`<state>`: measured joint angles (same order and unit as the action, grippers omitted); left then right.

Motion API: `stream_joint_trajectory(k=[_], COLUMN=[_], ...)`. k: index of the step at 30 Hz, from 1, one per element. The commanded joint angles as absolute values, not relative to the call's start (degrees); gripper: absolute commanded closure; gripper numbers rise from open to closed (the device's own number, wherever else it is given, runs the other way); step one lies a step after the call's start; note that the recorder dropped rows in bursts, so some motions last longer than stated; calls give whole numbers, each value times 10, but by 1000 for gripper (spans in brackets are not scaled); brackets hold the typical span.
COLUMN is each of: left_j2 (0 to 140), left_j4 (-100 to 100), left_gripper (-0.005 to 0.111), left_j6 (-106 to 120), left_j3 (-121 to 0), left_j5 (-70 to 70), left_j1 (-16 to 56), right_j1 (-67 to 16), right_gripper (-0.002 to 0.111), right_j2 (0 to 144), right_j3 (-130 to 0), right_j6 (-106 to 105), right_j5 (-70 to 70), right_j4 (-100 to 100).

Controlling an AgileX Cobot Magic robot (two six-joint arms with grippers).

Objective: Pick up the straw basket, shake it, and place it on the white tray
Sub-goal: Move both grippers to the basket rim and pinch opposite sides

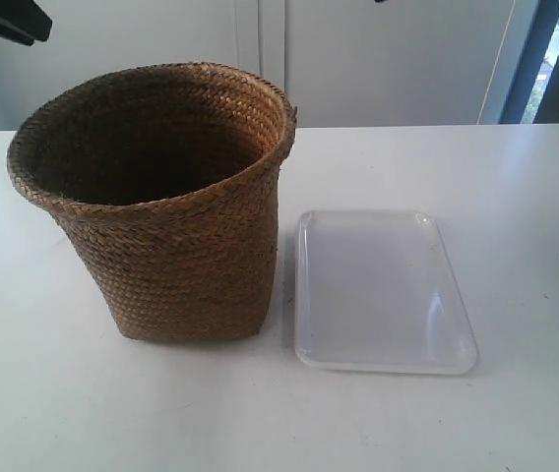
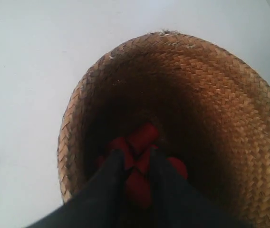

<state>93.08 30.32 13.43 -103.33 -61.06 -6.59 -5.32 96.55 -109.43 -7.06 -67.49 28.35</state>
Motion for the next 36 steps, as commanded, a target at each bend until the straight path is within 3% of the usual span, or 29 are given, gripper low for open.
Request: stream_joint_trajectory(k=[1, 5, 7, 36], left_j2=[927, 935, 941, 1062], left_j4=[268, 225, 225, 260], left_gripper=[54, 39, 38, 38], left_j6=[123, 118, 118, 138], left_j3=[-1034, -1033, -1023, -1017], left_j5=[-635, -644, -640, -641], left_j1=[-66, -66, -66, -66], right_j1=[-57, -75, -81, -133], right_gripper=[78, 46, 39, 40], right_j2=[979, 988, 999, 1155], right_j3=[-1085, -1085, -1085, -1085], right_j6=[-77, -77, -77, -72], right_j5=[-696, -685, -683, -646], right_j4=[310, 314, 314, 315])
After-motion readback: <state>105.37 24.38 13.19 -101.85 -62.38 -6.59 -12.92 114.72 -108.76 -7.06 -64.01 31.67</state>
